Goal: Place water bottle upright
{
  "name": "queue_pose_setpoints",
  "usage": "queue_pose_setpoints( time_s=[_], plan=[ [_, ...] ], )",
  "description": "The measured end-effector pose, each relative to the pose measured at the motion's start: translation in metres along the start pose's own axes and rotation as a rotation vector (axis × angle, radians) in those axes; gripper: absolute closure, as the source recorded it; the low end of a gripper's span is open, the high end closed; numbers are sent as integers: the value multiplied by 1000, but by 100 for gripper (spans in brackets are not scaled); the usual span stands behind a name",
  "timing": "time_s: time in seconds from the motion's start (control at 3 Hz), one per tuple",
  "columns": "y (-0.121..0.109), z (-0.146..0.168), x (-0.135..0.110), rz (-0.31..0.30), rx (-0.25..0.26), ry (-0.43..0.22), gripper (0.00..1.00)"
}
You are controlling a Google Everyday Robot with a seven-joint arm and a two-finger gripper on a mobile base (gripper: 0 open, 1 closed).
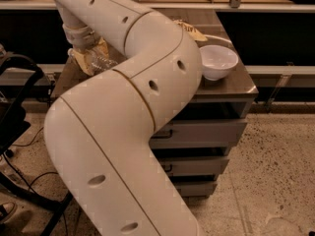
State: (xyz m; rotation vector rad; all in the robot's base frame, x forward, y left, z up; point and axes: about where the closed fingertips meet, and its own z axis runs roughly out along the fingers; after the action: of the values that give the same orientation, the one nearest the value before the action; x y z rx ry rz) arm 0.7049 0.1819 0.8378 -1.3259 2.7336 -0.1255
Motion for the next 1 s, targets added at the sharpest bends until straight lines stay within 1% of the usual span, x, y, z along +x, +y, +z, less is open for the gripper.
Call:
queue_pose_setpoints(
  time_s=[0.33,0.67,1.0],
  plan=[
    [0,0,0,0,0,0,100],
    [-6,-3,1,9,-8,-7,100],
    [-21,-27,13,59,-59,-82,100]
  ],
)
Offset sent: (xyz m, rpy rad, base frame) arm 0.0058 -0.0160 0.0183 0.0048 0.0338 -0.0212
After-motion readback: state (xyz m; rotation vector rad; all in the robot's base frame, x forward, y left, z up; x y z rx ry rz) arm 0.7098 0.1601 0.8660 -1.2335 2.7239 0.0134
